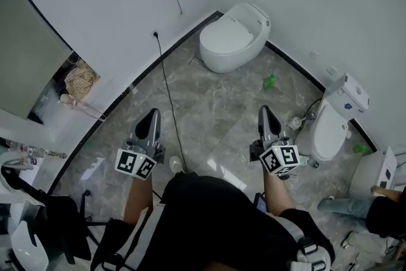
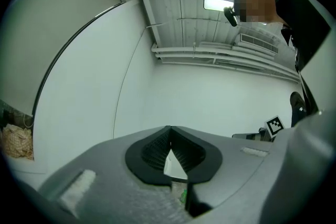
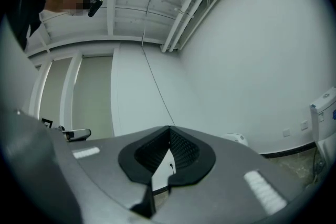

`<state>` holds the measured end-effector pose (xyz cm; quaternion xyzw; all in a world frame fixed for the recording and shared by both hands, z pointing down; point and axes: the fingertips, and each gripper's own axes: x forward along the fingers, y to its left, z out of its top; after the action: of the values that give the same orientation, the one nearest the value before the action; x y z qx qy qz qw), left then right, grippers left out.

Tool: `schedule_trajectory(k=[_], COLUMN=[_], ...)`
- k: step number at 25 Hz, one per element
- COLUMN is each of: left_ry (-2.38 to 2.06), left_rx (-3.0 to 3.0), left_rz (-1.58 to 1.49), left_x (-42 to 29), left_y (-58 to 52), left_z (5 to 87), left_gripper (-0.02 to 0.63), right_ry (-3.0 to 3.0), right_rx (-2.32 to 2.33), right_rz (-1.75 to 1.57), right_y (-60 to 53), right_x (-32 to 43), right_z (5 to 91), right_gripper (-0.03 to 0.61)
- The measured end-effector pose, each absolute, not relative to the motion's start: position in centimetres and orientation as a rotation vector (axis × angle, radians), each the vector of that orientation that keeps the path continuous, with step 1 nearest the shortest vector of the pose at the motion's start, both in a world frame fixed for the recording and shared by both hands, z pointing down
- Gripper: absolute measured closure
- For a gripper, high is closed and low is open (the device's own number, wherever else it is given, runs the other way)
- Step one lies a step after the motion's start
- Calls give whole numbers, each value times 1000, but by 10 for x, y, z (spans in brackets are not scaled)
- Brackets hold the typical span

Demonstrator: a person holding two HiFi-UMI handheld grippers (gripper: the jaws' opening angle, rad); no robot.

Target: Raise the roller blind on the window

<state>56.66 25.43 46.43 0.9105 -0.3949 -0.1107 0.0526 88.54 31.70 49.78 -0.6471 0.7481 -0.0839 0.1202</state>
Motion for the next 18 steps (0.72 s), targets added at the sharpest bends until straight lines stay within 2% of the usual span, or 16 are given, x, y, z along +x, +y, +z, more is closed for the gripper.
schedule_trajectory(k=[9,18], left_ry=[-1339,-1621], left_rx=[2744,2606], left_rz=[-328,-323], left_x=[472,330], left_y=[190,164], left_z=[461,464], left_gripper=[614,614], right_ry=[2266,2472], right_rx=[-1823,-1579], right_rz=[-295,-288], right_y=[229,126], right_x=[802,659], right_z=[498,490], right_gripper=[580,580])
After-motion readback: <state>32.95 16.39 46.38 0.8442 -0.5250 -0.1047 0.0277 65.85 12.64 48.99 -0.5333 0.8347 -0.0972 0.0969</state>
